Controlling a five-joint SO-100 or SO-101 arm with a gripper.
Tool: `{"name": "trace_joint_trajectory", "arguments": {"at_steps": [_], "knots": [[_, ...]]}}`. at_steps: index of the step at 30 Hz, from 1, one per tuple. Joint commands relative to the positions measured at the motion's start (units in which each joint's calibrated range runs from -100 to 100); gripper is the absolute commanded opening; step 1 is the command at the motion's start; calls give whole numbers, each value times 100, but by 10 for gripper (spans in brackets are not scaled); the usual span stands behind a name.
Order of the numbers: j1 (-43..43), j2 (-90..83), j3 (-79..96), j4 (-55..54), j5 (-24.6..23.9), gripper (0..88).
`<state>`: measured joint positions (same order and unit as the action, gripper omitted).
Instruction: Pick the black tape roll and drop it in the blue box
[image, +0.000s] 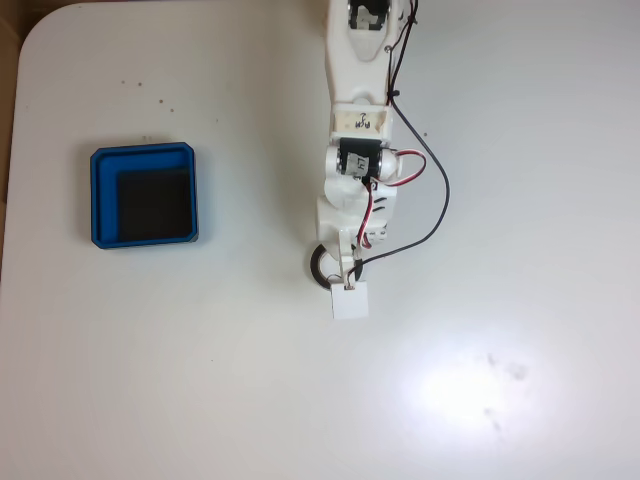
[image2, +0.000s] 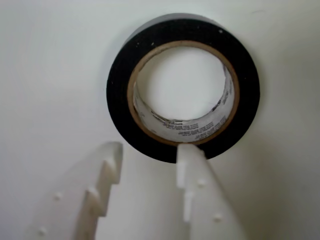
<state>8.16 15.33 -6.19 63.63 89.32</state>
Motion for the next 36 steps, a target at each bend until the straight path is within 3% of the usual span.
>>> {"name": "trace_joint_trajectory", "arguments": {"at_steps": [1,7,36], "knots": [[29,81,-450,48,17,184],[-1,357,-639,48,17,240],[-20,1628,-1546,40,8,241]]}}
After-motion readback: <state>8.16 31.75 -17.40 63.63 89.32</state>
